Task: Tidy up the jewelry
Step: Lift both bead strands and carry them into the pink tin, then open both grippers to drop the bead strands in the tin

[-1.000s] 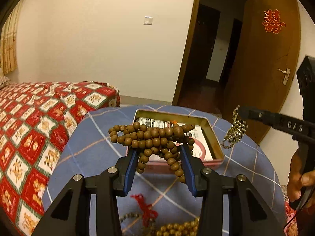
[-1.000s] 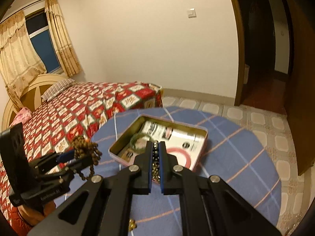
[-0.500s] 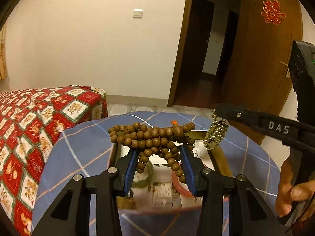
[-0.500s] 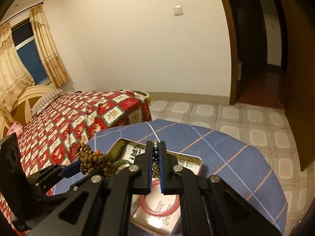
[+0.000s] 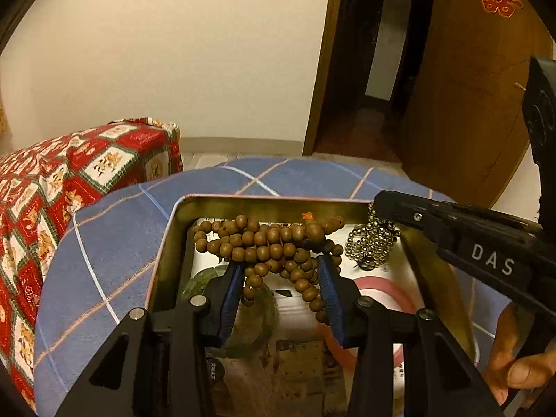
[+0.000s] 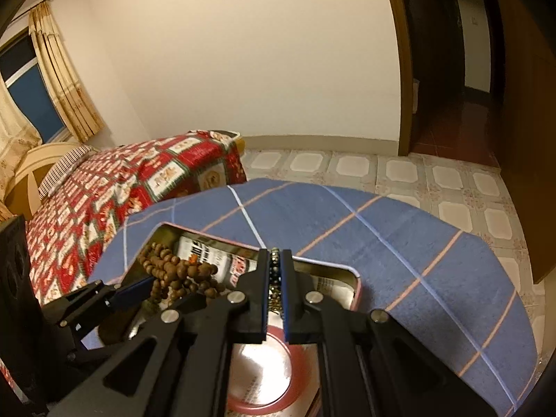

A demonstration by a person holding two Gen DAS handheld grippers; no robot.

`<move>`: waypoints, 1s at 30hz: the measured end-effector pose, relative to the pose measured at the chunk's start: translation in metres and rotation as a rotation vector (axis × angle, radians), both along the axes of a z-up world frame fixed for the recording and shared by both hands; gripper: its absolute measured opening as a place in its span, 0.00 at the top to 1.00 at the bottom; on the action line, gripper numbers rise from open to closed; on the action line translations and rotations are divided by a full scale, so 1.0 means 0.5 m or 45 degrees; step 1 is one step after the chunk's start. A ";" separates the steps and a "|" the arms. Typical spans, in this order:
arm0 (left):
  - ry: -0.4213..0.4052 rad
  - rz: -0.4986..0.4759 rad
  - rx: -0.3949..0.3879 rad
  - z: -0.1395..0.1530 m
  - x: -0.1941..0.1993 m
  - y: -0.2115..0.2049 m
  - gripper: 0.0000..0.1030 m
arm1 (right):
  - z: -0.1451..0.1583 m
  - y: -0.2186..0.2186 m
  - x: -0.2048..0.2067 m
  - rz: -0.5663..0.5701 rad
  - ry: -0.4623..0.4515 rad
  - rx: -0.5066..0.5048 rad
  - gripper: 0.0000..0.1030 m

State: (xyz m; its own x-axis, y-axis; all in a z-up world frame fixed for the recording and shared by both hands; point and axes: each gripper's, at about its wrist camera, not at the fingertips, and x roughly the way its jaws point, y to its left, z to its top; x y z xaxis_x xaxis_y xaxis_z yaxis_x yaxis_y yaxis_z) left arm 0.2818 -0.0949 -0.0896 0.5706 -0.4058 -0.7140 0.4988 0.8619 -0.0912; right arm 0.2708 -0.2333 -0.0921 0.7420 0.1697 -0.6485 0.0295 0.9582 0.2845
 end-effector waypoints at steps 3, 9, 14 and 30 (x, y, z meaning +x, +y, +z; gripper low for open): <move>0.003 -0.002 0.018 -0.007 0.002 -0.005 0.57 | -0.006 -0.006 0.003 -0.001 0.007 0.014 0.92; -0.014 -0.001 0.075 -0.011 0.000 -0.019 0.55 | -0.008 -0.015 0.008 0.001 0.010 0.058 0.86; 0.018 0.012 0.071 -0.001 0.001 -0.015 0.36 | 0.017 -0.014 -0.020 -0.018 -0.052 0.067 0.38; -0.077 0.114 -0.009 0.084 -0.112 0.095 0.30 | 0.056 0.032 -0.115 -0.094 -0.046 -0.080 0.38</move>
